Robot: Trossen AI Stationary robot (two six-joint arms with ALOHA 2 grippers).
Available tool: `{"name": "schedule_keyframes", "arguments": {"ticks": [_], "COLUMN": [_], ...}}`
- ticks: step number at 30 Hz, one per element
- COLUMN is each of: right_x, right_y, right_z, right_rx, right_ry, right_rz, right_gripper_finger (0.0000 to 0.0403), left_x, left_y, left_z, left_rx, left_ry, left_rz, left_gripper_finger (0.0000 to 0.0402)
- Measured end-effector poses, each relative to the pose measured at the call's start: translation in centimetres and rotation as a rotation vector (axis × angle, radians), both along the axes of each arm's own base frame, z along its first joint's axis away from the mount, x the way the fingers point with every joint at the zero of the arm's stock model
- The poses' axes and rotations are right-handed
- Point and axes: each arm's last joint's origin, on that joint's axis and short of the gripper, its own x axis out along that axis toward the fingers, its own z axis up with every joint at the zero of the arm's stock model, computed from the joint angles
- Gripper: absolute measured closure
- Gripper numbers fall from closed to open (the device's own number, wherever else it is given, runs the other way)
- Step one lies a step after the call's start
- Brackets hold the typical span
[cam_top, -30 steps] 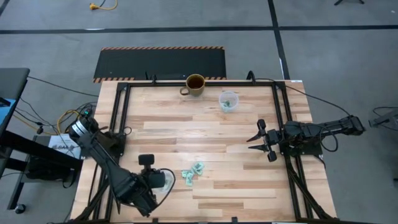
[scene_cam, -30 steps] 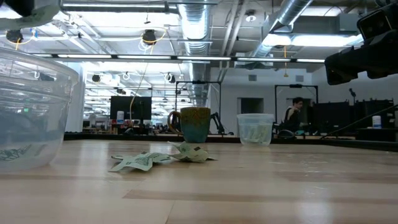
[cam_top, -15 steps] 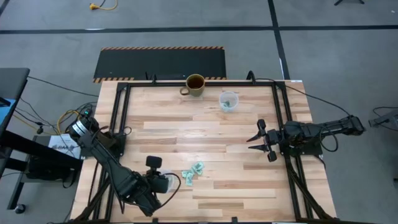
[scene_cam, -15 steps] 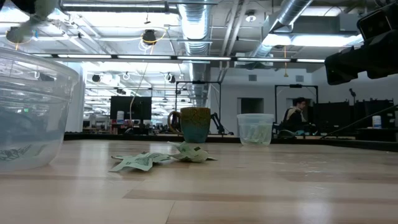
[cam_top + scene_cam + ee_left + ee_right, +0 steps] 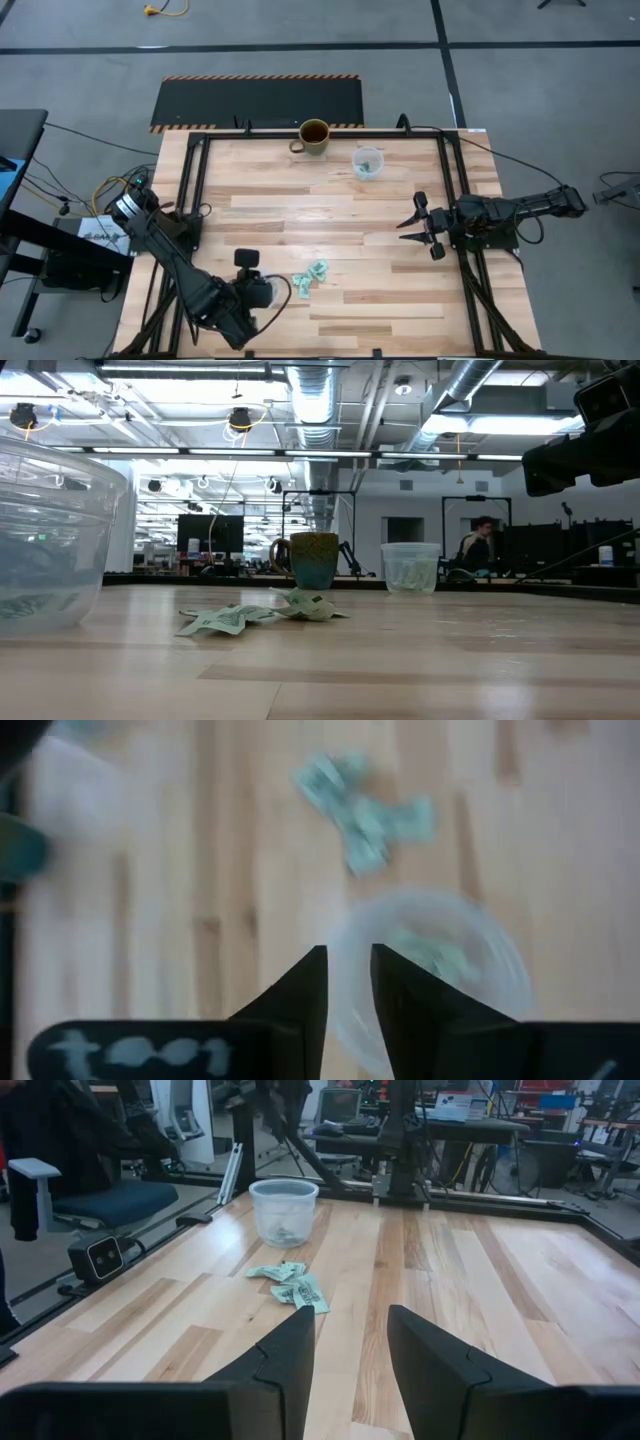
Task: Pick and place items into bin
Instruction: Put the stevia packet into the bottom transparent bin
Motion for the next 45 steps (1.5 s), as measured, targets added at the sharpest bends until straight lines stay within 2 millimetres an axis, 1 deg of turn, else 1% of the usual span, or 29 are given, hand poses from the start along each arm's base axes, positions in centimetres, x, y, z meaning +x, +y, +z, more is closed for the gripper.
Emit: {"name": "schedule_keyframes", "arguments": {"ticks": [5,9,12,15,17,19,21,26,29,31,34,38,41,45], "right_x": [0.0,0.0,0.0,0.0,0.0,0.0,0.0,0.0,0.0,0.0,0.0,0.0,0.0,0.0], "right_y": [0.0,0.0,0.0,0.0,0.0,0.0,0.0,0.0,0.0,0.0,0.0,0.0,0.0,0.0], "right_z": [0.0,0.0,0.0,0.0,0.0,0.0,0.0,0.0,0.0,0.0,0.0,0.0,0.0,0.0], "right_rx": [0.0,0.0,0.0,0.0,0.0,0.0,0.0,0.0,0.0,0.0,0.0,0.0,0.0,0.0], "right_ry": [0.001,0.0,0.0,0.0,0.0,0.0,0.0,0.001,0.0,0.0,0.001,0.0,0.0,0.0], "right_rz": [0.0,0.0,0.0,0.0,0.0,0.0,0.0,0.0,0.0,0.0,0.0,0.0,0.0,0.0], "right_gripper_finger": [0.028,0.028,0.028,0.028,0.028,0.028,0.028,0.028,0.028,0.028,0.028,0.028,0.028,0.028], "left_x": [2.1,4.6,6.1,7.4,8.0,8.3,8.8,9.7,9.7,9.9,10.1,10.6,11.1,11.4], "left_y": [0.7,1.2,2.0,3.1,3.5,3.9,4.5,6.5,7.5,8.1,9.1,10.6,12.2,14.5], "left_z": [1.4,2.1,2.4,2.5,2.6,2.4,1.6,-2.3,-5.0,-5.9,-6.6,-6.6,-6.6,-6.8], "left_rx": [0.036,-0.003,-0.039,-0.117,-0.165,-0.171,-0.17,-0.283,-0.36,-0.387,-0.377,-0.363,-0.354,-0.395], "left_ry": [-0.244,-0.367,-0.379,-0.362,-0.335,-0.308,-0.298,-0.198,-0.179,-0.205,-0.222,-0.233,-0.233,-0.212], "left_rz": [0.095,0.085,0.048,0.028,-0.018,-0.078,-0.113,-0.212,-0.216,-0.201,-0.166,-0.132,-0.1,-0.011], "left_gripper_finger": [0.0329,0.0329,0.0329,0.0329,0.0329,0.0329,0.0329,0.0329,0.0329,0.0329,0.0329,0.0329,0.0329,0.0329]}}
